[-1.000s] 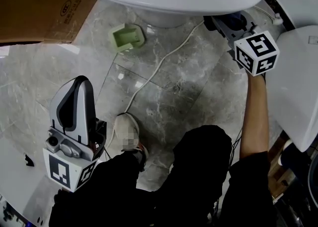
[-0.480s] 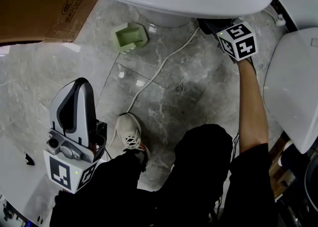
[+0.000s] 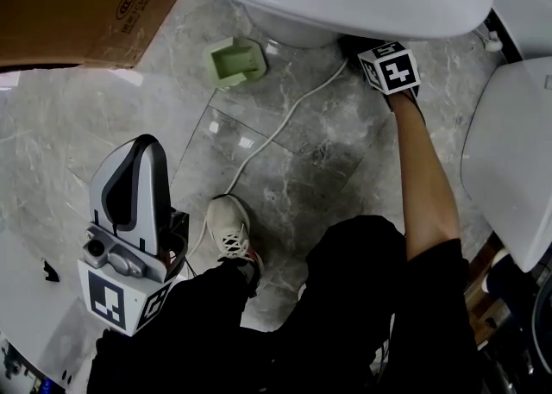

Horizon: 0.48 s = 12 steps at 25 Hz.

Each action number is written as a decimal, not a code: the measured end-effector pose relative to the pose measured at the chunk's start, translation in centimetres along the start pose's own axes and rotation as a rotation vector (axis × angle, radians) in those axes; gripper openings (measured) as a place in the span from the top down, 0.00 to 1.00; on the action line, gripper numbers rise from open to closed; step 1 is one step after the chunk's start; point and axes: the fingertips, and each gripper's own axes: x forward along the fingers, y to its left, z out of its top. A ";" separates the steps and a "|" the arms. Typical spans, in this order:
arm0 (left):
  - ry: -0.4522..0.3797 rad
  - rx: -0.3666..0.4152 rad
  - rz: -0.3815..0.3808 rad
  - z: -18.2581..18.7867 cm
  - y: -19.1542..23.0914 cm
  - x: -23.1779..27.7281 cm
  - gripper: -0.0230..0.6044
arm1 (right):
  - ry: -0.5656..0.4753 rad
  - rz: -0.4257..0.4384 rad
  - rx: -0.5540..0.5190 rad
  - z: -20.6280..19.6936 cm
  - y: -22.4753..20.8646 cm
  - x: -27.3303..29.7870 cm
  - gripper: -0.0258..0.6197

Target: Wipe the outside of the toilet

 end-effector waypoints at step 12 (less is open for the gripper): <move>-0.004 0.013 0.002 0.4 -0.4 -0.3 0.95 | 0.002 -0.045 0.001 -0.8 0.2 0.8 0.76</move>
